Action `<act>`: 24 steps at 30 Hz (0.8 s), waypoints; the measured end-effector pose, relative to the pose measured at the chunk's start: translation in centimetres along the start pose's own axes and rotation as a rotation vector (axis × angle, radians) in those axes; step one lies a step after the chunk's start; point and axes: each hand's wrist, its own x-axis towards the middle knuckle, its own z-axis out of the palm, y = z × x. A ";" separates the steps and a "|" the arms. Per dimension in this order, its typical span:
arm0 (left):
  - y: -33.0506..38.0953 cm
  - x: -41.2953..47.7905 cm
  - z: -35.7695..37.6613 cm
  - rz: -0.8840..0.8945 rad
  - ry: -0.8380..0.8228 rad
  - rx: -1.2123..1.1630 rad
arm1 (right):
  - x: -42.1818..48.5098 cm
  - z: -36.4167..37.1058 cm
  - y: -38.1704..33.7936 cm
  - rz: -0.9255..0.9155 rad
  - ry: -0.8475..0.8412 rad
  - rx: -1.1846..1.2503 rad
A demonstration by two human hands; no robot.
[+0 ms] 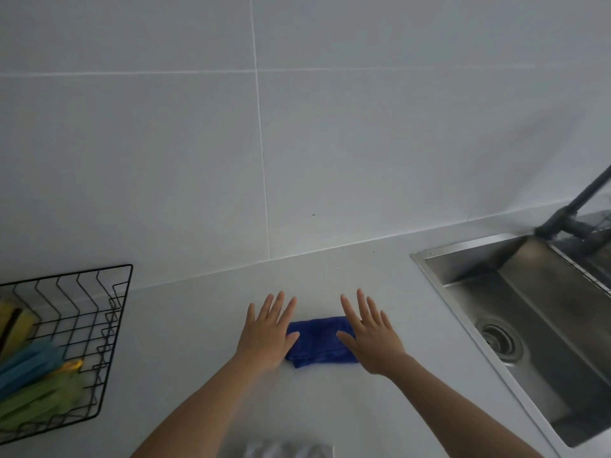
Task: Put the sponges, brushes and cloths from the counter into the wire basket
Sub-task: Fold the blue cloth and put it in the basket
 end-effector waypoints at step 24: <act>1.7 0.6 1.1 0.065 0.028 -0.234 | 1.1 2.0 -0.9 0.051 0.092 0.367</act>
